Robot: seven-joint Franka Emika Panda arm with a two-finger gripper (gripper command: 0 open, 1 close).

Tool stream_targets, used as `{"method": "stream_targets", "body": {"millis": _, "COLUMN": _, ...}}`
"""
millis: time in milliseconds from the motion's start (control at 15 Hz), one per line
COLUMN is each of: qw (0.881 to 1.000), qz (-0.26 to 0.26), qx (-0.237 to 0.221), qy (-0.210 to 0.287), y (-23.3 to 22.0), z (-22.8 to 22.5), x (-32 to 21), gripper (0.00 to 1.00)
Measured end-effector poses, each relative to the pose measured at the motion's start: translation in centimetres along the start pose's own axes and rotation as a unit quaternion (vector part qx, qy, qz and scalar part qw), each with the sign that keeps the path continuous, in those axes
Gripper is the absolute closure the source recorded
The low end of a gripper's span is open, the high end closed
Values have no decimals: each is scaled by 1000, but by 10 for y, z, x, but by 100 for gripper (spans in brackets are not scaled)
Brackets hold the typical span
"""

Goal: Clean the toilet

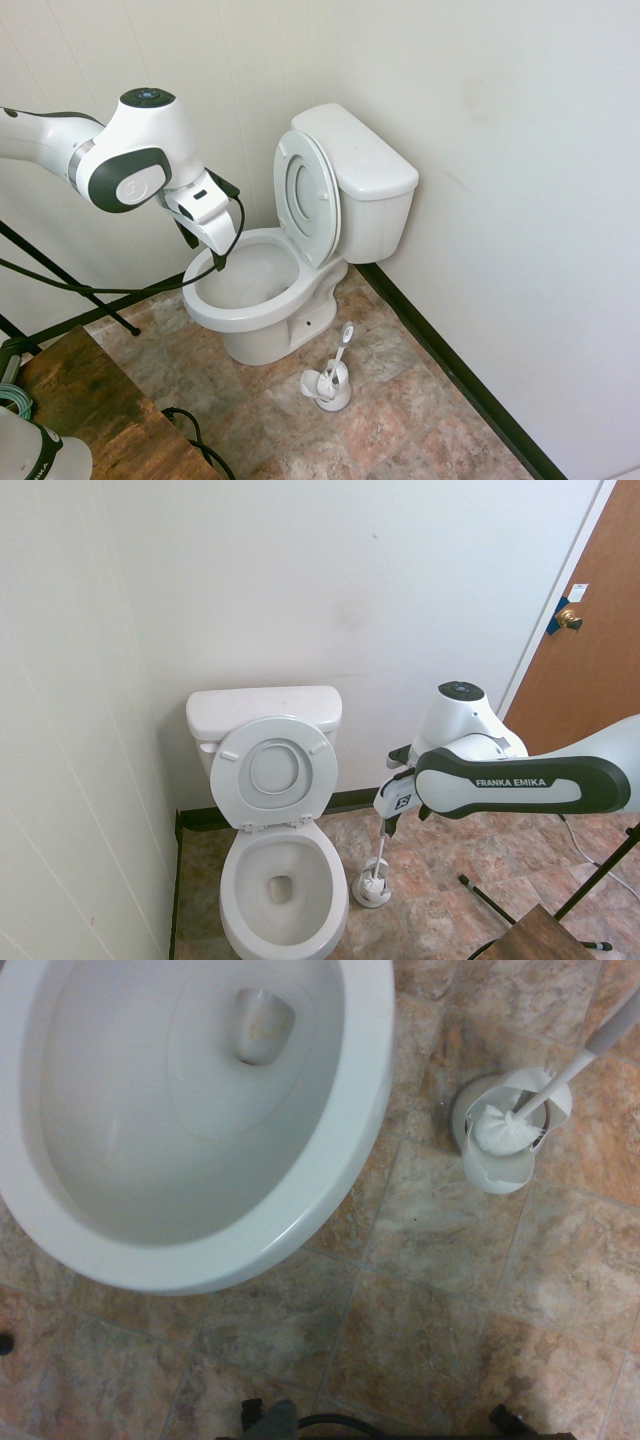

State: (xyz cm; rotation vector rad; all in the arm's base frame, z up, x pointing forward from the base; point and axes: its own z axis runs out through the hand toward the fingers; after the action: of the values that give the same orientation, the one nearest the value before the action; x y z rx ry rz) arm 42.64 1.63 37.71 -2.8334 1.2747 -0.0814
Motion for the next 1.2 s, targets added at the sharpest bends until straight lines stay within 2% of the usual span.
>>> {"method": "stream_targets", "body": {"millis": 200, "qw": 1000, "qz": 7, "qx": -5, "qy": 4, "y": 0, "z": 3, "x": 5, "gripper": 0}}
{"method": "stream_targets", "body": {"millis": 533, "qw": 996, "qz": 91, "qx": -14, "qy": 8, "y": -10, "z": 42, "x": 73, "gripper": 0}}
{"method": "stream_targets", "body": {"millis": 867, "qw": 981, "qz": 186, "qx": -47, "qy": 12, "y": -37, "z": 130, "x": 158, "gripper": 0}}
{"method": "stream_targets", "body": {"millis": 1200, "qw": 967, "qz": 243, "qx": -77, "qy": -3, "y": -35, "z": 226, "x": 224, "gripper": 0}}
